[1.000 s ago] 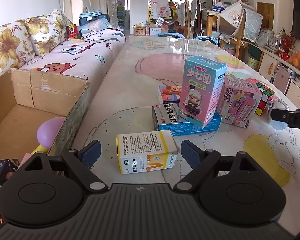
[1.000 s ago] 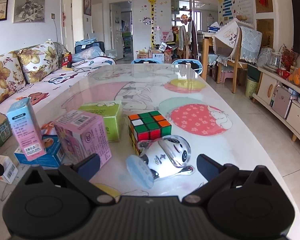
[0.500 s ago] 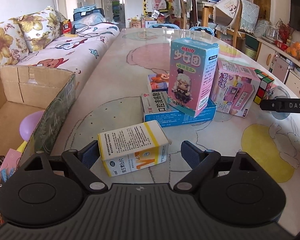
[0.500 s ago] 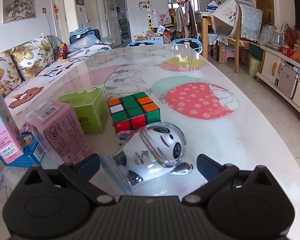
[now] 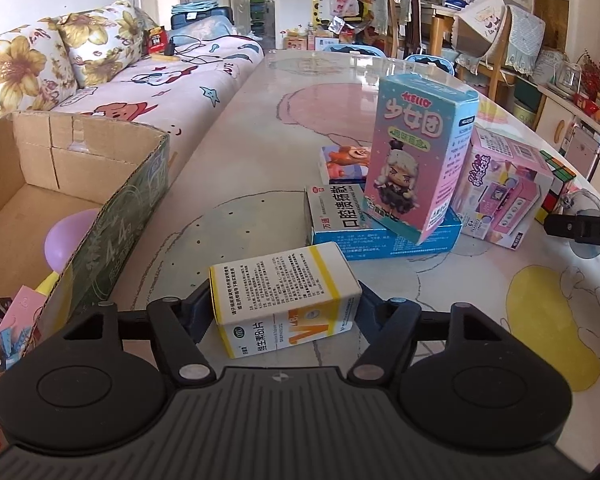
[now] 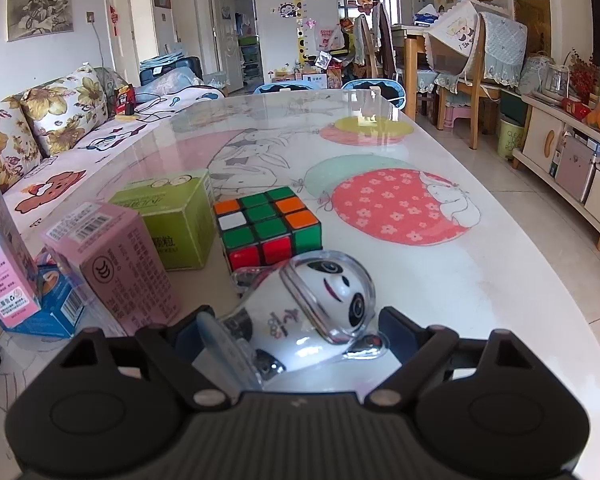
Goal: Organize rigid objects
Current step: 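Grasp the white medicine box with the left tool while the right tool grasps the white panda figurine, then carry medicine box and panda figurine into the cardboard box and open both tools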
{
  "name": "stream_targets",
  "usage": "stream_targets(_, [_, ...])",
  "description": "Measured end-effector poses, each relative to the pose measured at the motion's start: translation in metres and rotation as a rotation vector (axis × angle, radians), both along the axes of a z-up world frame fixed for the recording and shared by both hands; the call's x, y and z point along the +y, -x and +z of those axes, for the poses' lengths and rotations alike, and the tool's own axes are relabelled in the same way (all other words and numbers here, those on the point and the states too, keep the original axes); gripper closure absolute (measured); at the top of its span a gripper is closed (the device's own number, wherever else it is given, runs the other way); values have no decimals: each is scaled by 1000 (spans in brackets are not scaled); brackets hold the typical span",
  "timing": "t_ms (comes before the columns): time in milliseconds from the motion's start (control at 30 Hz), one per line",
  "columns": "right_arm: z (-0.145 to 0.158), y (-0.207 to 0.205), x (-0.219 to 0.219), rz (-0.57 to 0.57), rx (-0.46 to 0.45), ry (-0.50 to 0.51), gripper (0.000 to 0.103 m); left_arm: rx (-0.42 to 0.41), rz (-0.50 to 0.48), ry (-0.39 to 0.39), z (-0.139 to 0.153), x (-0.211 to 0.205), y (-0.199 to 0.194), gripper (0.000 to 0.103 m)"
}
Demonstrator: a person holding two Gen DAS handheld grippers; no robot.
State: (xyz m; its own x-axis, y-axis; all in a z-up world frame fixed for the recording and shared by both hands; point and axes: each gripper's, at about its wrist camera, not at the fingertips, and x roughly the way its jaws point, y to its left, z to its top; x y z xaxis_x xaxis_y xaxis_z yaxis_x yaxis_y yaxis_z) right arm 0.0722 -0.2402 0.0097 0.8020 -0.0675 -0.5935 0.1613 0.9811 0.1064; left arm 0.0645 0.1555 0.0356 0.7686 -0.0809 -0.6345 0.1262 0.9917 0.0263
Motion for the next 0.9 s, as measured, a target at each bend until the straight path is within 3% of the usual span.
stream_targets(567, [3,25,47,93,-18,-5,15,-4,-71,79,4,-11,6,17])
stream_targets(900, [15,37,83,156,-59,10,15,-11,-60,125,11,-2,7,17])
